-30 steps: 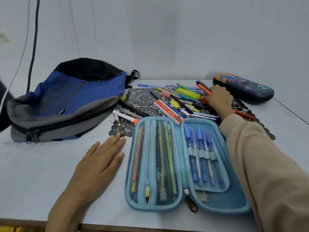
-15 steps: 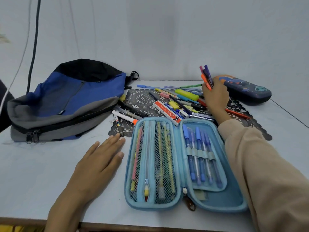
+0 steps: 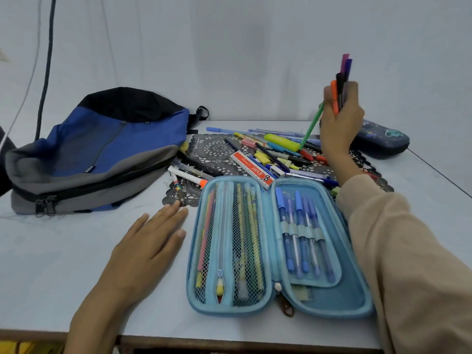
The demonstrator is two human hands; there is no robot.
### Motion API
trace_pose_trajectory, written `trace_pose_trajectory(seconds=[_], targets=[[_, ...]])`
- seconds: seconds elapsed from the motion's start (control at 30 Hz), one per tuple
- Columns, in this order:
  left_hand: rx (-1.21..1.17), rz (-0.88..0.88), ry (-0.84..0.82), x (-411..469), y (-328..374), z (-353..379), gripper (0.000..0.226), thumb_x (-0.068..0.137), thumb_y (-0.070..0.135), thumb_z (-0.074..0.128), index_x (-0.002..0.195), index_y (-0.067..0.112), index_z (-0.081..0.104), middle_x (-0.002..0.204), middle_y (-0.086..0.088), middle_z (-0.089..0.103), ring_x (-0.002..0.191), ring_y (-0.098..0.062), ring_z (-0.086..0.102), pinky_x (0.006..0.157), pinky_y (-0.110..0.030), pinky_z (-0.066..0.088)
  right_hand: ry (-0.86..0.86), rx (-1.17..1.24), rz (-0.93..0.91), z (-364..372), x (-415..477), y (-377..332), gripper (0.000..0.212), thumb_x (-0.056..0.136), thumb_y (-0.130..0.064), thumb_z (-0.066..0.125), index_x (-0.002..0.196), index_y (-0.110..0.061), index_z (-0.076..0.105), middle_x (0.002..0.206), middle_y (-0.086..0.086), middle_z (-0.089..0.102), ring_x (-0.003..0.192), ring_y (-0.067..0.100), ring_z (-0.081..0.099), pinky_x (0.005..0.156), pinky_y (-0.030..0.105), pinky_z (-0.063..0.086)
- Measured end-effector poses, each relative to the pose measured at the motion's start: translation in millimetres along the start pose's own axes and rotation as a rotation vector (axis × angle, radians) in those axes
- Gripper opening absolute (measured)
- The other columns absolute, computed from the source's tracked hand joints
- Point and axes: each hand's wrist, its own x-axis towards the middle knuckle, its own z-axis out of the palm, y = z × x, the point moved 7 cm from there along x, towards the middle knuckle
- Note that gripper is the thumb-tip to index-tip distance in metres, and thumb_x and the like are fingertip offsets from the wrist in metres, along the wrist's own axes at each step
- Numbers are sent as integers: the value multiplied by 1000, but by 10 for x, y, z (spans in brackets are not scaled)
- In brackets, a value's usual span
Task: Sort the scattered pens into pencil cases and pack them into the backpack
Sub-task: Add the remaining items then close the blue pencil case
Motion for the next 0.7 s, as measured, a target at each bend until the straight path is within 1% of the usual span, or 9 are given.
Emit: trace_pose_trajectory(seconds=[0.13, 0.2, 0.23, 0.27, 0.37, 0.43, 0.5, 0.6, 0.7], targets=[[4, -1, 1, -1, 8, -4, 70, 82, 68, 9, 145, 47, 29, 150, 37, 14, 137, 22, 4, 119, -19, 2, -153, -24, -23, 184, -175, 76, 27, 97, -35, 50, 105, -10, 54, 67, -9, 49, 59, 13, 46, 57, 29, 36], [0, -3, 3, -5, 10, -4, 70, 82, 68, 9, 145, 47, 30, 149, 37, 14, 137, 22, 4, 119, -19, 2, -210, 8, 1, 231, -207, 123, 17, 96, -28, 52, 103, -13, 51, 67, -14, 45, 57, 2, 42, 56, 21, 35], [-3, -3, 2, -4, 13, -3, 70, 82, 68, 9, 145, 47, 30, 149, 37, 14, 137, 22, 4, 119, -20, 2, -230, 28, 19, 235, -205, 133, 12, 97, -27, 52, 100, -15, 49, 66, -14, 43, 56, 1, 40, 55, 19, 34], [-5, -4, 2, -6, 10, -1, 70, 82, 68, 9, 145, 47, 30, 149, 37, 15, 137, 22, 4, 120, -20, 3, -248, 45, 35, 242, -196, 141, 12, 97, -27, 52, 94, -16, 47, 65, -13, 41, 55, 1, 38, 54, 19, 32], [-3, -2, 4, -5, 6, -1, 69, 82, 68, 10, 144, 49, 31, 149, 38, 15, 137, 22, 5, 120, -20, 3, -365, 59, 76, 322, -208, 179, 26, 96, -31, 54, 76, -16, 47, 61, -8, 38, 53, 5, 35, 54, 23, 30], [-2, -1, 6, -4, 4, -1, 69, 81, 69, 10, 143, 49, 31, 148, 38, 16, 137, 22, 5, 118, -18, 2, -503, 73, 112, 438, -282, 232, 29, 95, -32, 57, 73, -15, 48, 60, -6, 40, 54, 8, 37, 54, 24, 31], [-8, 0, 7, -6, 4, -2, 68, 81, 69, 11, 143, 49, 31, 148, 38, 16, 137, 22, 5, 117, -16, 1, -611, 55, 110, 529, -365, 260, 32, 96, -33, 57, 69, -20, 46, 61, -6, 44, 56, 9, 40, 56, 26, 33], [-14, 0, 8, -5, 0, -3, 68, 81, 69, 11, 143, 49, 31, 148, 38, 17, 138, 21, 6, 117, -16, 1, -616, 90, 121, 536, -367, 240, 28, 97, -38, 54, 74, -24, 50, 64, -5, 57, 59, 8, 52, 64, 28, 43], [-7, 3, 10, -1, -13, 3, 67, 82, 69, 11, 143, 49, 32, 149, 37, 18, 138, 20, 7, 119, -20, 3, -515, 140, 142, 466, -244, 214, 33, 95, -49, 52, 74, -25, 44, 60, 0, 54, 57, 18, 56, 64, 33, 46]])
